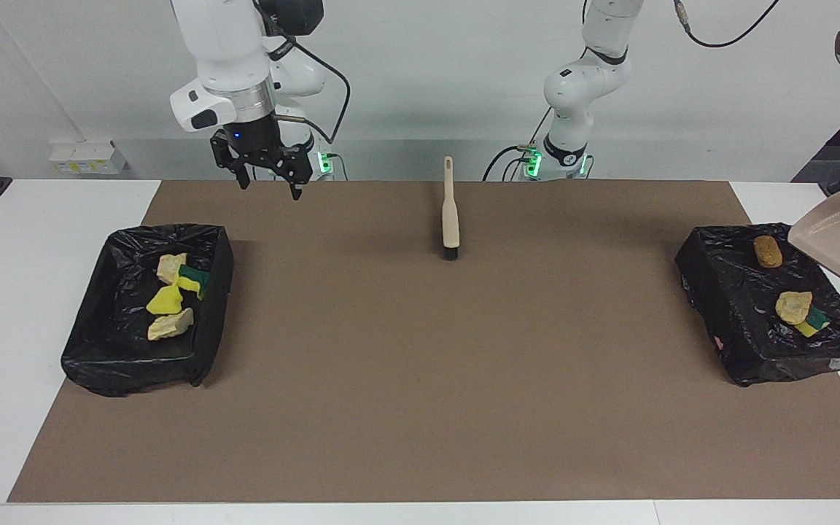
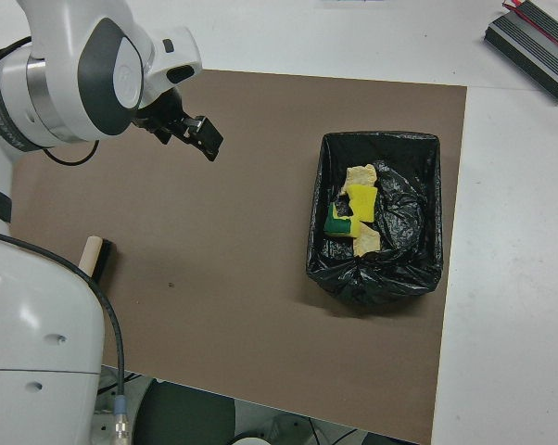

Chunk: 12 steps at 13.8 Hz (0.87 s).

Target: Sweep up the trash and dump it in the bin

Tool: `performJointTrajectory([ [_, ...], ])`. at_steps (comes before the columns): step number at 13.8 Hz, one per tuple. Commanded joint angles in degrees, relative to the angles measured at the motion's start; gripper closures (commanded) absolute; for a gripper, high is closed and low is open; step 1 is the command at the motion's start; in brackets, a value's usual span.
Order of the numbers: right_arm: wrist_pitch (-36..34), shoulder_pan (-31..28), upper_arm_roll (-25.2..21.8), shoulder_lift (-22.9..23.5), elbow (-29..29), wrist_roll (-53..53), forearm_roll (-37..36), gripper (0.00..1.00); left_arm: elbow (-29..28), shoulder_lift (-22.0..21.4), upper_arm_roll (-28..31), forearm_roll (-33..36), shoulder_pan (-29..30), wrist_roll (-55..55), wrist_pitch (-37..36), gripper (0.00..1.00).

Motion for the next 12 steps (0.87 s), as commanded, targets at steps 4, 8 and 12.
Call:
performJointTrajectory([
  [4,-2.22,-3.73,0.09,1.85,4.12,-4.30,-0.81,0.00,-0.21,-4.33,-1.56,-21.90,-1.16,-9.88,-8.41,1.00],
  [8,-1.60,-4.26,-0.96,1.67,4.12,-5.09,-0.81,0.00,-2.84,-6.60,-1.74,-31.58,-7.20,-31.23,-15.27,1.00],
  [12,-2.21,-4.53,-1.58,1.67,4.21,-6.58,-0.89,0.00,-8.20,-9.43,-1.65,-37.99,-18.36,-50.93,-18.18,1.00],
])
